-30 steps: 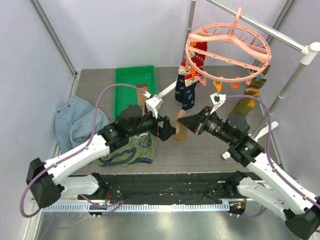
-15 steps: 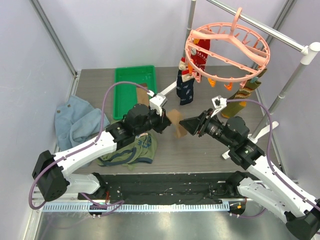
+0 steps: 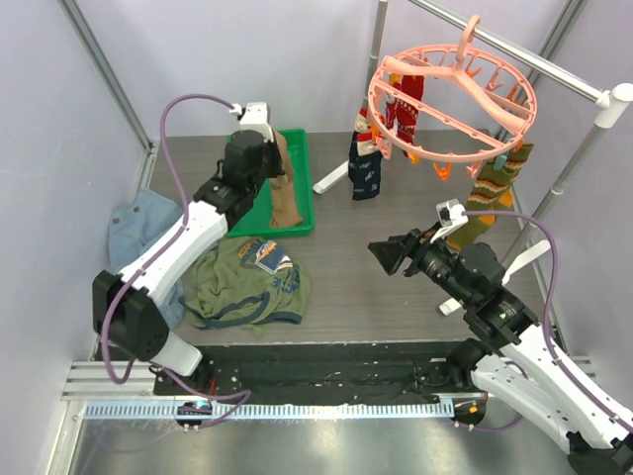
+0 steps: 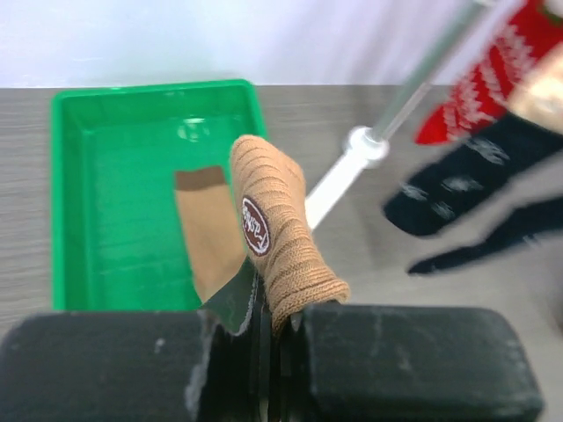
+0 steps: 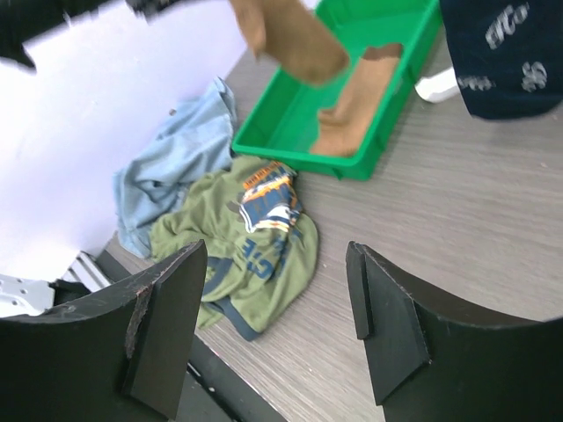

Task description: Remove the socks clipped to the hanger

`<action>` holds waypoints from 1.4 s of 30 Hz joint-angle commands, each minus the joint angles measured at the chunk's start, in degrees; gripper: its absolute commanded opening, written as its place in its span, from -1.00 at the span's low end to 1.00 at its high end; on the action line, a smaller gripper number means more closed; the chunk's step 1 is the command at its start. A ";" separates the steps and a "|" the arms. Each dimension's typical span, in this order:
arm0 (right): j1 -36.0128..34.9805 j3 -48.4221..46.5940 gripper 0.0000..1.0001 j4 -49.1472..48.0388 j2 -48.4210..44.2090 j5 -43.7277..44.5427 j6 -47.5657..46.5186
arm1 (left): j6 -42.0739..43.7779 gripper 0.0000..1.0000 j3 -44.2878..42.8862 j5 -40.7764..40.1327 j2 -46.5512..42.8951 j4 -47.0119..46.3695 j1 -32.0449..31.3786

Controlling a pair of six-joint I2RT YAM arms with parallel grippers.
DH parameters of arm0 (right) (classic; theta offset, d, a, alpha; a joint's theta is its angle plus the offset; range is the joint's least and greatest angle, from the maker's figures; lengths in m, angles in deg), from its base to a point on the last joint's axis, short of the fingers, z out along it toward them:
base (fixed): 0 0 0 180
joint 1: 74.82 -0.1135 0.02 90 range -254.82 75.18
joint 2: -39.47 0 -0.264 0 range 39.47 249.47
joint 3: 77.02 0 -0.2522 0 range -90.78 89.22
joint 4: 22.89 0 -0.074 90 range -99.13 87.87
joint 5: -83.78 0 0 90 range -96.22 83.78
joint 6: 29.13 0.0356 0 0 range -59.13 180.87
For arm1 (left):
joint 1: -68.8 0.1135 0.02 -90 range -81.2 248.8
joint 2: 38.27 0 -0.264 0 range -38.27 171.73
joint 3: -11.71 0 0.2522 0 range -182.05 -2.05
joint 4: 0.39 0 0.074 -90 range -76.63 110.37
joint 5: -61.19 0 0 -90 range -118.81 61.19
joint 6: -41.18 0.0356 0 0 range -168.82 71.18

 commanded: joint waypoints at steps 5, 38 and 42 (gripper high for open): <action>-0.20 -0.58 0.45 0.55 1.15 2.12 -1.27 | -1.68 -0.68 -8.26 -1.64 13.78 3.58 5.12; -6.00 -19.55 0.33 -31.97 56.86 26.39 1.19 | -2.83 1.00 17.22 1.46 -23.81 9.22 6.27; -6.44 -26.48 0.27 -30.82 64.60 25.68 0.49 | -3.01 0.99 22.40 -3.82 -28.30 6.40 6.27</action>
